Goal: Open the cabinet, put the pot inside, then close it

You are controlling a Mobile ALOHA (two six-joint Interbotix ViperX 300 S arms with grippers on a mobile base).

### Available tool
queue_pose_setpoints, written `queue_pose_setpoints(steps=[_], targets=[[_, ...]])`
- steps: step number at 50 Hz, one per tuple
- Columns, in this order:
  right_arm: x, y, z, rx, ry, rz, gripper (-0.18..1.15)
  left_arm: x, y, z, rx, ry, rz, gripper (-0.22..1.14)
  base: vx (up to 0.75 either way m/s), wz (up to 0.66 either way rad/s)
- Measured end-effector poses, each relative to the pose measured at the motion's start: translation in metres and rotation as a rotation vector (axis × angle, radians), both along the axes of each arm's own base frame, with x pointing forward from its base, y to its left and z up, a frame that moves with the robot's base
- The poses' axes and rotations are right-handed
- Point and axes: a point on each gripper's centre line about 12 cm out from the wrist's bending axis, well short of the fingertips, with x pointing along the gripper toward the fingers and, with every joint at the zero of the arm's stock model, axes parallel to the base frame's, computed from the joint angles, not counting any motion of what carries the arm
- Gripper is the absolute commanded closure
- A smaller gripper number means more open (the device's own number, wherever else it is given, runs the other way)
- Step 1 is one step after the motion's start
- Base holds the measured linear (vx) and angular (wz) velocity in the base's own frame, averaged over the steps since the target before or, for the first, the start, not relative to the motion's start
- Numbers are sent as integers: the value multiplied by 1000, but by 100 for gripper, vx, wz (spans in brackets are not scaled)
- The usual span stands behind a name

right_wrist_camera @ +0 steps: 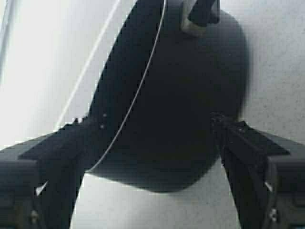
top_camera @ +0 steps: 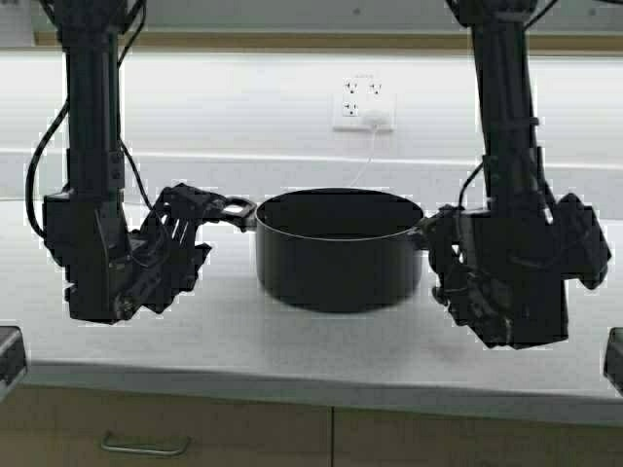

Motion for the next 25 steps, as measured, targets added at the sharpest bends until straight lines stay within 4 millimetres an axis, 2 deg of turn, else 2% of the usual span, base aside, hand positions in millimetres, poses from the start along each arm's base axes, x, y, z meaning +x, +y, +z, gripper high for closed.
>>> queue_pose_setpoints(steps=[6, 11, 19, 25], targets=[[0, -1, -1, -10, -7, -15, -6, 5, 1, -4, -3, -7, 9, -10, 5, 0], [8, -4, -11, 5, -20, -69, -6, 17, -6, -11, -11, -15, 5, -10, 3, -1], [30, -4, -31, 60, -52, -130, -6, 49, -19, -22, -41, -61, 12, -10, 0, -1], [45, -1, -41, 89, -80, -153, -6, 76, -19, -27, -58, -86, 40, -10, 0, 0]])
